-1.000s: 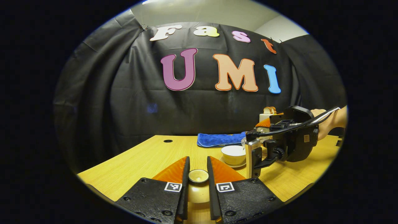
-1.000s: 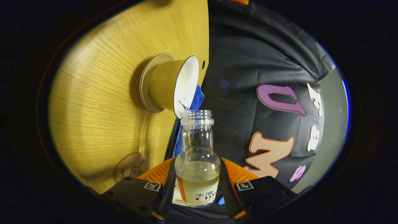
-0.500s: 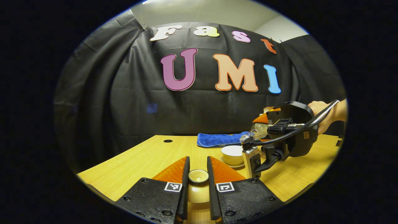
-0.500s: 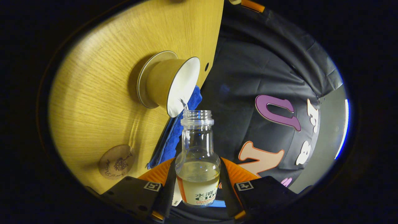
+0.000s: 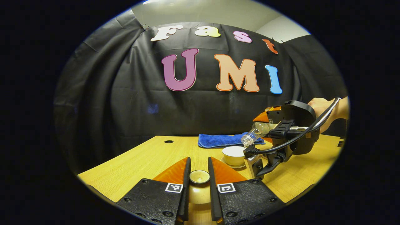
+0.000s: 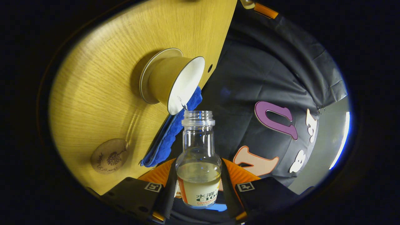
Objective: Open the teacup lid with one hand, grasp the water bottle and pour water into the teacup with the other hand; after pouring, place the water bottle on the coaster and then close the teacup lid.
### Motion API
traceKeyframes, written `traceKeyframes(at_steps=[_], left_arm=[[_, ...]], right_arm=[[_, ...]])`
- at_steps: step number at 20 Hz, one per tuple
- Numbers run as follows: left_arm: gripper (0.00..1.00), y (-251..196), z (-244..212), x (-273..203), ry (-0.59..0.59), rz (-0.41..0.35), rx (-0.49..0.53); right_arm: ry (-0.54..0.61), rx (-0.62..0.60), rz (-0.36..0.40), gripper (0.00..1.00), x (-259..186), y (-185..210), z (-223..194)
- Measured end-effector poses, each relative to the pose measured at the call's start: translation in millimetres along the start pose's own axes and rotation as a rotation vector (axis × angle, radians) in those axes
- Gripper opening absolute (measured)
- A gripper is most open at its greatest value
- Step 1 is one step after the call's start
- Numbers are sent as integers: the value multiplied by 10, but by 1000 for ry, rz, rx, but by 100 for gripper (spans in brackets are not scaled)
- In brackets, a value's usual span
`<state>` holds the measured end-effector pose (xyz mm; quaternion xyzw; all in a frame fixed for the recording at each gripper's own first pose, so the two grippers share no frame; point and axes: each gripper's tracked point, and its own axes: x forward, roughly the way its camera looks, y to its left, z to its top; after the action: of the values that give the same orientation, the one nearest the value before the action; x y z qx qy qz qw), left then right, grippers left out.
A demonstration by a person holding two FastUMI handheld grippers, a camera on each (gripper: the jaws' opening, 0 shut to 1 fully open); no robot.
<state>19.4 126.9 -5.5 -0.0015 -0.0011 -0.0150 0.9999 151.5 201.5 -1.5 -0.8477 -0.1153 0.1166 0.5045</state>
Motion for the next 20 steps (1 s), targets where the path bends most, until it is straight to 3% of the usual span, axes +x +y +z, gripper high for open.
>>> traceKeyframes(at_steps=[20], left_arm=[[25,7,8,-2,1,0,0]], right_arm=[[-24,-45,3,72,-21,-10,114]])
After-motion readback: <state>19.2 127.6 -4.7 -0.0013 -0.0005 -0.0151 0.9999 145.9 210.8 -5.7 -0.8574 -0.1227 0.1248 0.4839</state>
